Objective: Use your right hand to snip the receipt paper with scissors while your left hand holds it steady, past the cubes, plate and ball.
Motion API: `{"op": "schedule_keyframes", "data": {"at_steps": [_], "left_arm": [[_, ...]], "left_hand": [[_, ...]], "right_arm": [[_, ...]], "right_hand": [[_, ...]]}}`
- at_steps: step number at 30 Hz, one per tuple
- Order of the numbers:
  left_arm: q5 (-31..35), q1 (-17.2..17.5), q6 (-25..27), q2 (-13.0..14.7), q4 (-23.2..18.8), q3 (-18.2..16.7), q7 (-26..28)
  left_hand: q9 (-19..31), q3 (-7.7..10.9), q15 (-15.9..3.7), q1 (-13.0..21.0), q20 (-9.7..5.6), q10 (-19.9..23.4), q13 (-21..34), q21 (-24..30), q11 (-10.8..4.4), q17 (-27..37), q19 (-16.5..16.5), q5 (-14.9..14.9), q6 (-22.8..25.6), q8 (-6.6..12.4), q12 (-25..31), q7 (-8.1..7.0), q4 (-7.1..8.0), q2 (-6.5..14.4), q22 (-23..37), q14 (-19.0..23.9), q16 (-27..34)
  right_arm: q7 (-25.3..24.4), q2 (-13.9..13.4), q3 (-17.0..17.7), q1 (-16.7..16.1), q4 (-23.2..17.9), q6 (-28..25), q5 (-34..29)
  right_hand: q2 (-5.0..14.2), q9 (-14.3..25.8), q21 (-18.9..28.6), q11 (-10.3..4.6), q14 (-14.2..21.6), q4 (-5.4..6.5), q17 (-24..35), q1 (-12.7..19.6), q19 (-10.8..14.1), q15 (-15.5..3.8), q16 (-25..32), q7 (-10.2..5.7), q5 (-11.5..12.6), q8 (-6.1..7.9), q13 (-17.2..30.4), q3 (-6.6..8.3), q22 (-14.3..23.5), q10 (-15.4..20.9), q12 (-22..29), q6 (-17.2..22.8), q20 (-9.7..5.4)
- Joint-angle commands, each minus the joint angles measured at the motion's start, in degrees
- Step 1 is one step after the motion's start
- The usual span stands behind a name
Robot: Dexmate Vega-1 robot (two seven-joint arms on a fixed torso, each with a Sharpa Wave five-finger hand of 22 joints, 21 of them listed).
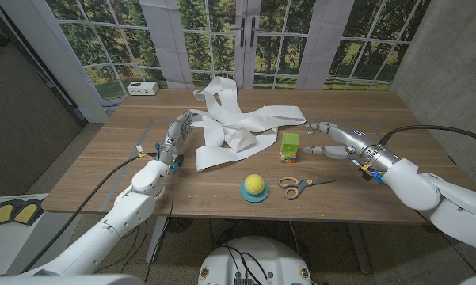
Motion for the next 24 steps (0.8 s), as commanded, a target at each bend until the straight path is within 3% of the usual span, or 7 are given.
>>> {"op": "schedule_keyframes", "data": {"at_steps": [1, 10, 12, 14, 24], "left_arm": [[-0.2, -0.1, -0.7, -0.2, 0.7, 0.0, -0.4], [-0.3, 0.0, -0.5, 0.0, 0.2, -0.3, -0.2], [-0.3, 0.0, -0.5, 0.0, 0.1, -0.3, -0.2], [-0.3, 0.0, -0.4, 0.0, 0.0, -0.3, 0.0], [-0.1, 0.4, -0.4, 0.1, -0.3, -0.3, 0.3]], "left_hand": [[0.1, 0.49, -0.18, 0.6, -0.08, 0.1, 0.2, 0.1, -0.18, 0.3, -0.2, 0.2, 0.1, -0.14, -0.1, 0.19, 0.09, 0.2, 0.2, -0.6, -0.1], [0.1, 0.48, -0.16, 0.6, -0.08, 0.1, 0.2, 0.1, -0.07, 0.3, -0.3, 0.2, -0.1, -0.19, -0.1, 0.09, 0.1, 0.2, 0.2, -0.6, -0.1], [0.1, 0.48, -0.16, 0.6, -0.1, 0.1, 0.2, 0.1, -0.02, 0.3, -0.3, 0.2, -0.1, -0.18, -0.1, 0.16, 0.1, 0.2, 0.2, -0.6, -0.1], [0.1, 0.48, -0.16, 0.6, -0.11, 0.1, 0.2, 0.1, -0.04, 0.3, -0.3, 0.2, 0.0, -0.17, -0.1, 0.2, 0.11, 0.2, 0.2, -0.6, -0.1], [0.1, 0.48, -0.14, 0.6, -0.17, 0.2, 0.2, 0.1, -0.07, 0.3, -0.4, 0.2, 0.0, -0.13, -0.1, 0.18, 0.11, 0.2, 0.2, -0.6, -0.1]], "right_arm": [[1.2, 0.3, 1.5, -1.8, -1.4, -1.4, -2.0], [2.8, 0.4, 2.4, -3.0, -2.5, -2.4, -3.3], [2.9, 0.6, 2.5, -3.0, -2.6, -2.5, -3.5], [3.3, 0.7, 2.7, -3.3, -2.7, -2.5, -3.5], [4.9, 0.5, 3.4, -4.3, -3.5, -3.2, -5.3]], "right_hand": [[-0.03, 0.2, 0.4, -0.07, 0.9, -0.13, 0.1, 0.6, 0.8, -5.31, 0.6, -0.21, 0.0, 0.76, 0.3, 0.39, 0.3, 1.3, 0.5, 1.8, -0.17], [-0.2, 0.2, 0.4, -0.48, 1.8, -0.15, 0.0, 1.0, 1.3, -5.79, 0.8, -0.5, 0.0, 1.0, 0.4, 0.71, 0.3, 2.9, 0.6, 3.5, -0.35], [-0.22, 0.2, 0.4, -1.02, 2.3, -0.2, 0.0, 1.4, 1.6, -6.15, 0.8, -1.48, 0.0, 1.74, 0.5, 1.01, 0.3, 4.3, 0.8, 6.4, -0.22], [-0.3, 0.2, 0.5, -2.71, 2.6, -0.31, -0.1, 1.8, 2.1, -6.45, 0.9, -1.81, 0.0, 1.83, 0.5, 1.21, 0.3, 5.8, 1.1, 7.2, -0.1], [-0.46, 0.2, 0.4, -2.86, 2.9, -0.46, -0.2, 2.3, 2.4, -6.59, 0.8, -1.91, 0.0, 1.87, 0.5, 1.48, 0.3, 6.2, 0.8, 8.1, 0.04]]}}
